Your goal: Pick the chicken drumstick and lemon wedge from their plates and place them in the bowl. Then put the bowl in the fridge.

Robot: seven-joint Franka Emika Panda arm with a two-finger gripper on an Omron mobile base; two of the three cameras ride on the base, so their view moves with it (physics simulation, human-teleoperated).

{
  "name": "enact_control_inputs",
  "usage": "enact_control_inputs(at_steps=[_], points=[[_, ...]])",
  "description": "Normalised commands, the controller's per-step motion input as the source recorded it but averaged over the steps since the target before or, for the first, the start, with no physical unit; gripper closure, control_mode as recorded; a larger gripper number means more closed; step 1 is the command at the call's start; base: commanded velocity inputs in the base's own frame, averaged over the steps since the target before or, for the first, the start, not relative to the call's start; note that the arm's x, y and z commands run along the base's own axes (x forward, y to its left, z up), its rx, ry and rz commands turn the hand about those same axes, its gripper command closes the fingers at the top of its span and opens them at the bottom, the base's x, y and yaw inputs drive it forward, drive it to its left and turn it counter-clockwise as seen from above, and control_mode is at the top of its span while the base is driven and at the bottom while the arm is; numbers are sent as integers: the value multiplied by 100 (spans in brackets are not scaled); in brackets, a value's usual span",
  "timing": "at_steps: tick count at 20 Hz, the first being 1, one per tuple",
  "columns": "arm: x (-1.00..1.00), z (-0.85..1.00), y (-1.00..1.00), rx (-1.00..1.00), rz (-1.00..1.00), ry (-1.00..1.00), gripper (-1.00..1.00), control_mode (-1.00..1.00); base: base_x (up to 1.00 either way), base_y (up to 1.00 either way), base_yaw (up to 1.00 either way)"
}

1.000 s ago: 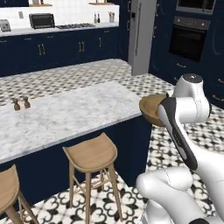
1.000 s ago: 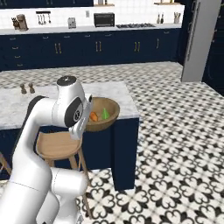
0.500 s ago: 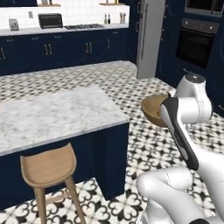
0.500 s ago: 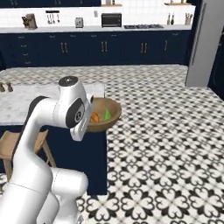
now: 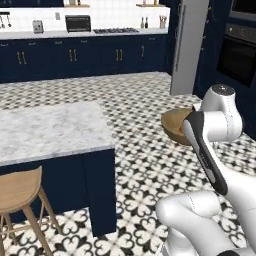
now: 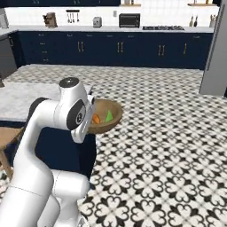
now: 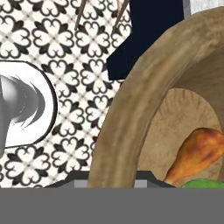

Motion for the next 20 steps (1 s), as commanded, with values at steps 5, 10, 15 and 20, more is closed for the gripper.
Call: enact_control_inputs(at_steps=[5,10,15,20], points=[[0,0,0,0,0,0,100,100,76,-100,16],[0,0,0,0,0,0,100,100,99,-84,5],[0,0,0,0,0,0,100,100,100,-49,7],[0,0,0,0,0,0,100,100,100,-8,14]])
